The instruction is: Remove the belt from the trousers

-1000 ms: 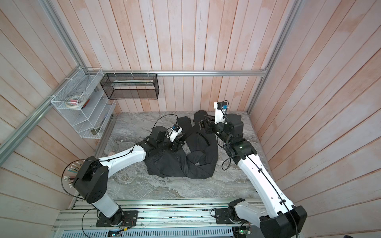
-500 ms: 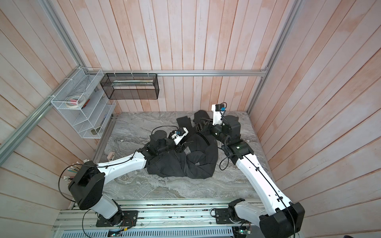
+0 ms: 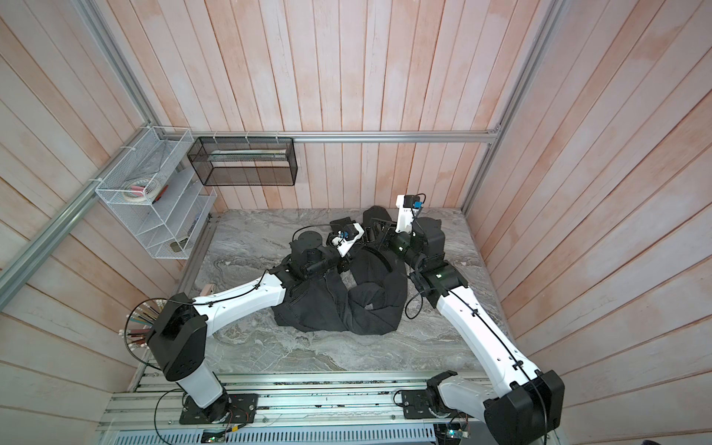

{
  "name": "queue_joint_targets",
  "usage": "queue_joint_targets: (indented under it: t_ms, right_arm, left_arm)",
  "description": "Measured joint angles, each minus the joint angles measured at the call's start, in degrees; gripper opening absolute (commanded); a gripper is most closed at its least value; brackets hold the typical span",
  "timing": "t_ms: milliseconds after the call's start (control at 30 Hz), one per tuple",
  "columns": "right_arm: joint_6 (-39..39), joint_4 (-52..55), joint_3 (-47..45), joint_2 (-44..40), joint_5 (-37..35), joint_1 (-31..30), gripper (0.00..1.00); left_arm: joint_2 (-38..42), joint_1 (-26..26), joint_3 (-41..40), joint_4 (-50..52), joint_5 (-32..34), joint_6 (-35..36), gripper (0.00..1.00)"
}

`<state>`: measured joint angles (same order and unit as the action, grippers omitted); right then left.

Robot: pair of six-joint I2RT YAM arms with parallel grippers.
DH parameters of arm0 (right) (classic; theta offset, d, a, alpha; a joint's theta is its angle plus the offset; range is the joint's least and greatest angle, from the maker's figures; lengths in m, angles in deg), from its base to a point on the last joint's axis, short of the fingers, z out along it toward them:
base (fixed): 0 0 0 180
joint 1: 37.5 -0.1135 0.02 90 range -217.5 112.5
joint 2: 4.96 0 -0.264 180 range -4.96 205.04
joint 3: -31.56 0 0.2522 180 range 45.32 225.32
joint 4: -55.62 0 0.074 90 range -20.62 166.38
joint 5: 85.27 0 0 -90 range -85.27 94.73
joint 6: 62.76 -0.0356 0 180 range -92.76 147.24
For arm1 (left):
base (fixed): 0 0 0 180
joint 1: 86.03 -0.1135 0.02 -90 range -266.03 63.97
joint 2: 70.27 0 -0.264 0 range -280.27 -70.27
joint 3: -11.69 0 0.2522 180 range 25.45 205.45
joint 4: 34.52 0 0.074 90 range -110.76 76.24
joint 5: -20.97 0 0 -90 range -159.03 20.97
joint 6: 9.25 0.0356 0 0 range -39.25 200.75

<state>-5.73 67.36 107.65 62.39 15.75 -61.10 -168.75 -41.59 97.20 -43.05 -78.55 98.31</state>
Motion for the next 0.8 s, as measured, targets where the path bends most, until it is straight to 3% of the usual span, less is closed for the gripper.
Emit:
queue_joint_targets:
  t_ms: [100, 133, 200, 400, 500, 800]
  right_arm:
    - [-1.31, -2.21, -2.32, -0.68, 0.04, 0.00, 0.54]
    - [-1.38, -3.50, -3.54, -1.22, 0.44, -0.11, 0.62]
    - [-2.14, -7.15, -6.91, -2.95, 1.46, 0.00, 0.69]
    - [-6.14, -21.99, -25.22, -14.71, 1.51, 1.66, 0.74]
    - [-4.74, -24.39, -29.55, -16.90, -0.98, 0.72, 0.74]
    - [2.47, -31.58, -29.62, 2.32, -5.07, -10.67, 0.74]
  left_arm:
    - [0.04, -0.15, -0.28, -0.04, 0.72, -0.87, 0.00]
    - [0.22, -0.24, -0.50, -0.02, 0.72, -1.42, 0.00]
    - [0.87, -0.37, -1.11, 0.04, 0.76, -2.36, 0.00]
    - [3.37, -1.16, -1.27, 1.97, 0.02, -5.22, 0.00]
    - [4.39, -2.29, -1.25, 3.48, -0.83, -7.56, 0.00]
    - [5.73, -6.25, 0.00, 6.93, -1.14, -12.98, 0.00]
